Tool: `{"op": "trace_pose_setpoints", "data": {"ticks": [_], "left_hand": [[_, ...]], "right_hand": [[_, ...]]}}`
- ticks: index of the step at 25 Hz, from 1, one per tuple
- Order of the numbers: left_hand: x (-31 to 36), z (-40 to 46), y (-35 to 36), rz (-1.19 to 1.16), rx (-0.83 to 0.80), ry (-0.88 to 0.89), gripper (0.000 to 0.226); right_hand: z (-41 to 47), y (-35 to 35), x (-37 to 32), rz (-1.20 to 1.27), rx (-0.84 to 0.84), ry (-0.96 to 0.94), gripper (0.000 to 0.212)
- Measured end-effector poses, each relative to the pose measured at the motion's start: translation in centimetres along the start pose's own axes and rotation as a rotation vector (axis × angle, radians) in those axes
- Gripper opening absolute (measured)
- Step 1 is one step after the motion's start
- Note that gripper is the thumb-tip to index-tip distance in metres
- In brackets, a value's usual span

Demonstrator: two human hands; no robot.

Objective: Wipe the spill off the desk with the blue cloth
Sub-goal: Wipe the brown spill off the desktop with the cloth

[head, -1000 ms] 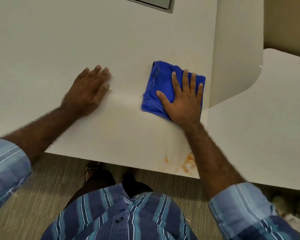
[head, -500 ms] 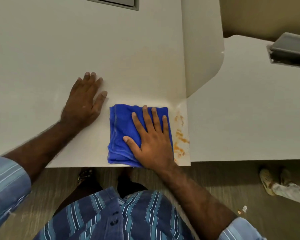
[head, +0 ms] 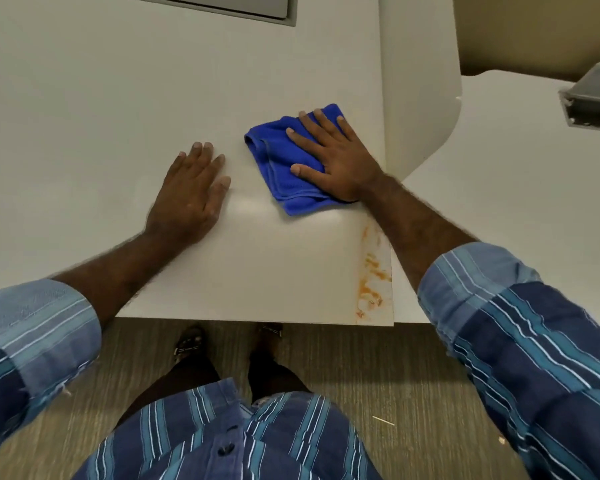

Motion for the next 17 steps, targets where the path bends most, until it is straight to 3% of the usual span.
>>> {"op": "trace_pose_setpoints", "data": {"ticks": [6, 10, 14, 17], "left_hand": [[0.2, -0.2, -0.1, 0.010, -0.022, -0.015, 0.054], [0.3, -0.2, 0.0, 0.012, -0.038, -0.024, 0.055], [0.2, -0.1, -0.1, -0.003, -0.018, -0.022, 0.061], [0.2, 0.1, 0.1, -0.004, 0.002, -0.011, 0.060]], "right_hand": [[-6.9, 2.2, -1.1, 0.056, 0.141, 0.446, 0.080], [-12.4, 5.1, -7.9, 0.052, 0.239, 0.683, 0.084], [-16.6, 7.8, -13.7, 0.076, 0.221, 0.555, 0.084], [-19.5, 8.1, -11.8, 0.049, 0.197, 0.491, 0.081]]}}
Point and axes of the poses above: each hand's wrist, its own z-axis towards the middle knuckle, its own y-axis out of the palm, x = y × z, the point moved 6 cm from there along z, towards the middle knuckle, and after that the axes turned 5 degrees about -x, right-handed, at the moved point
